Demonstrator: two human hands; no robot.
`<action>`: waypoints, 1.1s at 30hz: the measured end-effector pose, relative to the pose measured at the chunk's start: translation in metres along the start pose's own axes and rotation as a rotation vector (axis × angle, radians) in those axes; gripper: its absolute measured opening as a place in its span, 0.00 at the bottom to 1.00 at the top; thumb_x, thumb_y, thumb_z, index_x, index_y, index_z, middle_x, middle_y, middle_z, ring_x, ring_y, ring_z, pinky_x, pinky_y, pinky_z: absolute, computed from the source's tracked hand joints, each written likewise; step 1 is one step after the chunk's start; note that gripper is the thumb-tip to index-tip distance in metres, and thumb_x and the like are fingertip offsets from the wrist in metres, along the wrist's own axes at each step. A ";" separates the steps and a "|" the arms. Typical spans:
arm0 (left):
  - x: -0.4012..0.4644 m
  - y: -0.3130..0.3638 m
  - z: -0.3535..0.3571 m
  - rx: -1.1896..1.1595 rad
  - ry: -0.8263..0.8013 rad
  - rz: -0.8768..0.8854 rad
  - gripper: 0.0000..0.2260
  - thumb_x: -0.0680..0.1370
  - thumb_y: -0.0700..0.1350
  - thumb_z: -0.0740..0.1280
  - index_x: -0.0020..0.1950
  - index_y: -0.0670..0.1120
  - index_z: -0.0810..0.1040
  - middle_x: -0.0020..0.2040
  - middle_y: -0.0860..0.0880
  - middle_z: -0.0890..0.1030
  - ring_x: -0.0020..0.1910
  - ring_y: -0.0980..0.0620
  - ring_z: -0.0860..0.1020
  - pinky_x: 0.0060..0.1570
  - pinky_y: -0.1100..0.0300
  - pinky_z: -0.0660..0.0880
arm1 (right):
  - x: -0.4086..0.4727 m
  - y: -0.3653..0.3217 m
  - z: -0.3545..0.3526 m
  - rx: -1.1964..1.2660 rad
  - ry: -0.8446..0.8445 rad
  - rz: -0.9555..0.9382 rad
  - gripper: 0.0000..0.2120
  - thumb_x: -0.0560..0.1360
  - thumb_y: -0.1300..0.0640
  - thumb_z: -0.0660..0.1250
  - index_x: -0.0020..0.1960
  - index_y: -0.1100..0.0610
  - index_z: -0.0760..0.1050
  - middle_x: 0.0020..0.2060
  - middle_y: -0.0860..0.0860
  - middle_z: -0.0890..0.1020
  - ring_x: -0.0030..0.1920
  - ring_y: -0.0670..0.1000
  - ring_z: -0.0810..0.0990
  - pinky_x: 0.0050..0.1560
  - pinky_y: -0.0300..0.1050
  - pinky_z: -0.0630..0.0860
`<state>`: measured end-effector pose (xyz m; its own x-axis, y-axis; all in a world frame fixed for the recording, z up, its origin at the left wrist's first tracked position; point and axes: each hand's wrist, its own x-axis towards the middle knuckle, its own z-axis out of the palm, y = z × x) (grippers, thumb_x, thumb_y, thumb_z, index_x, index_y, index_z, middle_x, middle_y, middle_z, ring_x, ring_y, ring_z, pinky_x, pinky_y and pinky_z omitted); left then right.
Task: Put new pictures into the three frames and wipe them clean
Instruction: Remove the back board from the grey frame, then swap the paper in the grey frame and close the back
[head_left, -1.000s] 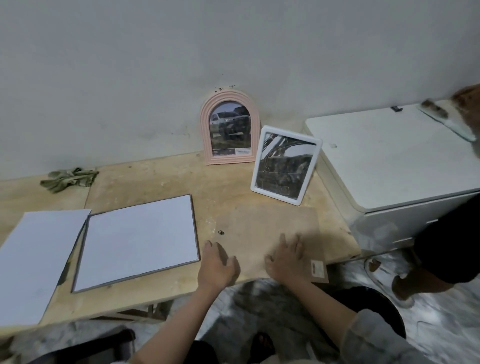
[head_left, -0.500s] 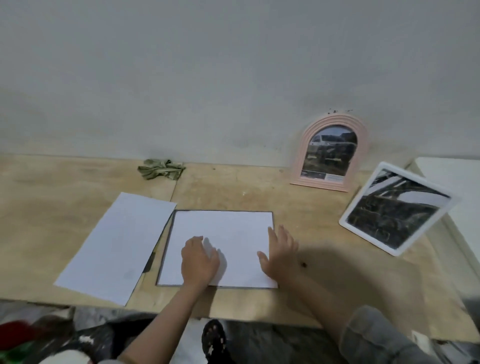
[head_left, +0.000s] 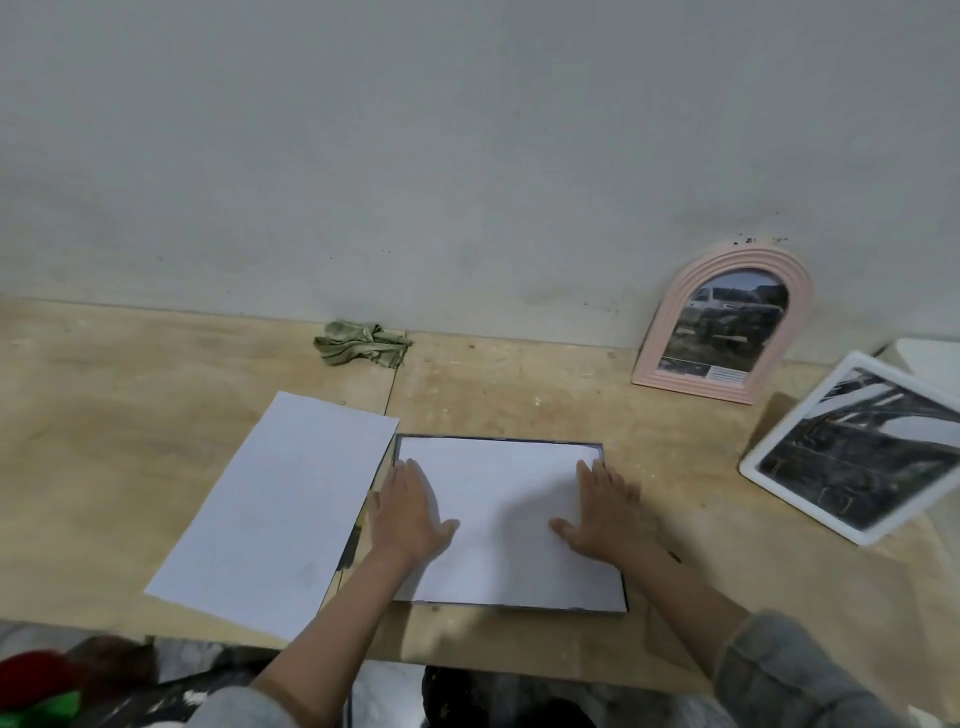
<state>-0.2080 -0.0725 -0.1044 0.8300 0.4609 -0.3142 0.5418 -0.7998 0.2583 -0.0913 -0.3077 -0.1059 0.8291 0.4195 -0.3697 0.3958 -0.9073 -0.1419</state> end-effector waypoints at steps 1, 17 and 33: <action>0.001 0.000 0.002 -0.002 0.004 -0.001 0.46 0.70 0.64 0.67 0.76 0.39 0.52 0.76 0.42 0.57 0.76 0.44 0.54 0.72 0.46 0.56 | 0.000 -0.001 0.000 0.013 0.006 -0.002 0.46 0.72 0.35 0.61 0.77 0.57 0.43 0.76 0.56 0.48 0.76 0.58 0.45 0.72 0.58 0.49; -0.034 0.026 -0.015 -0.529 0.181 -0.380 0.39 0.69 0.46 0.76 0.72 0.38 0.59 0.63 0.40 0.73 0.64 0.40 0.72 0.53 0.53 0.72 | -0.028 0.006 -0.001 0.497 0.293 0.044 0.40 0.67 0.60 0.72 0.72 0.62 0.56 0.62 0.60 0.67 0.60 0.60 0.69 0.54 0.52 0.71; -0.055 0.019 -0.023 -0.913 0.503 -0.438 0.08 0.75 0.37 0.66 0.40 0.41 0.68 0.33 0.50 0.67 0.33 0.50 0.68 0.31 0.60 0.62 | -0.009 -0.002 -0.020 0.951 0.407 0.246 0.16 0.74 0.63 0.65 0.60 0.63 0.70 0.51 0.60 0.79 0.50 0.62 0.78 0.48 0.43 0.71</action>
<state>-0.2405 -0.1050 -0.0614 0.3918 0.8999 -0.1914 0.5215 -0.0458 0.8520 -0.0915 -0.3087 -0.0836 0.9835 0.0398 -0.1763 -0.1266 -0.5442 -0.8293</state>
